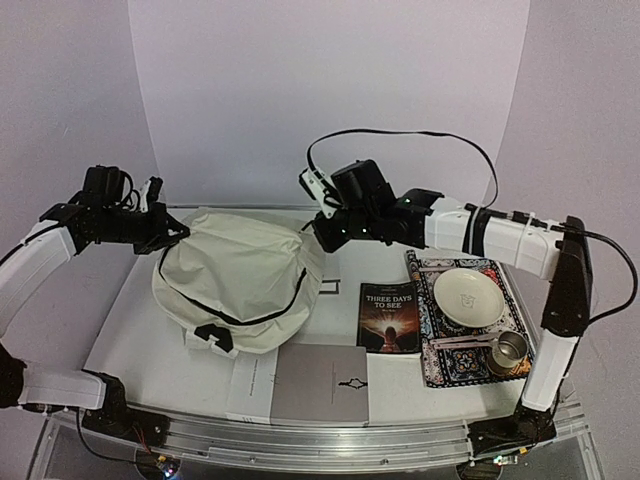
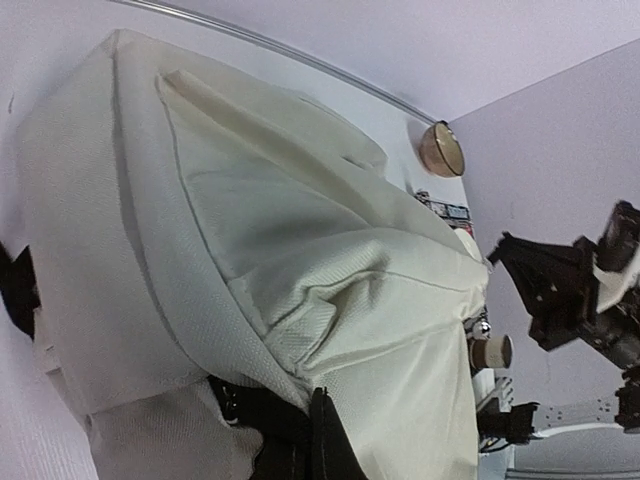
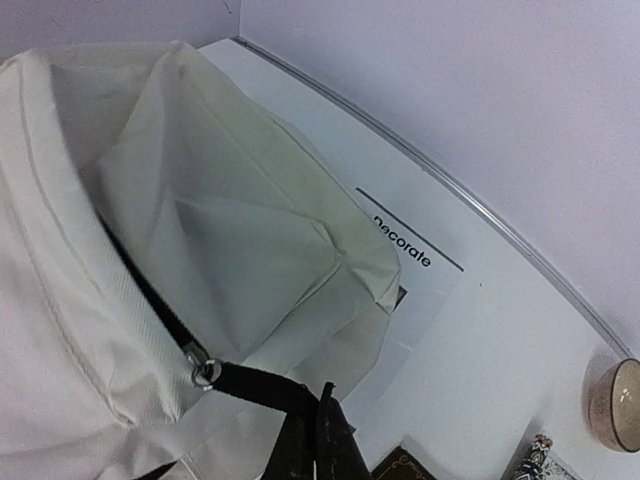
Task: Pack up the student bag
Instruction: Rotate the student bag at the center of the board.
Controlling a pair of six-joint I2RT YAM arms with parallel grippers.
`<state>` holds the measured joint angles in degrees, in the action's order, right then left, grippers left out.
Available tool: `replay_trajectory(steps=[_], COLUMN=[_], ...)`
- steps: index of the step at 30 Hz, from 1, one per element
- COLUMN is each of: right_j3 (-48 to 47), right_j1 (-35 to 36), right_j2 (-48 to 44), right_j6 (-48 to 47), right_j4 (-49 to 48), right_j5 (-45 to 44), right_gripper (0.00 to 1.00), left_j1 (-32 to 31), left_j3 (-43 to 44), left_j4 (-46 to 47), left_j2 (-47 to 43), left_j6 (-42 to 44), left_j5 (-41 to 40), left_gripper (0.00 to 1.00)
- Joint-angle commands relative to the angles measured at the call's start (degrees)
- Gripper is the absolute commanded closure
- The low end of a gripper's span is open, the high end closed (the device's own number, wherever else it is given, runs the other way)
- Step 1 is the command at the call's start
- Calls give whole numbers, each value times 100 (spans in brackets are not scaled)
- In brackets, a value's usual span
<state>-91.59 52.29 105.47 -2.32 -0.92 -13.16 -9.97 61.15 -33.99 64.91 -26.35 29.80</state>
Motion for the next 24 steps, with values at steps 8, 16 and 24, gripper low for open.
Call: replay_trajectory(steps=[8,16,24], right_j3=[-1860,-1667,-19], right_j1=[-463,-486,-478], right_j2=[1548,1632,281], right_j6=[-234,93,923], right_j4=[92,92,341], right_j5=[-294,570,1752], right_gripper=[100,73,37], left_j1=[-418,-1742,-1772], left_j3=[-1000,-2086,-1807], left_j4=[1248,2601,1703], left_j2=[-1093,-1038,-954], left_j6=[-1008,-2121,-1426], left_j5=[915,-383,-1334], left_gripper=[100,96,51])
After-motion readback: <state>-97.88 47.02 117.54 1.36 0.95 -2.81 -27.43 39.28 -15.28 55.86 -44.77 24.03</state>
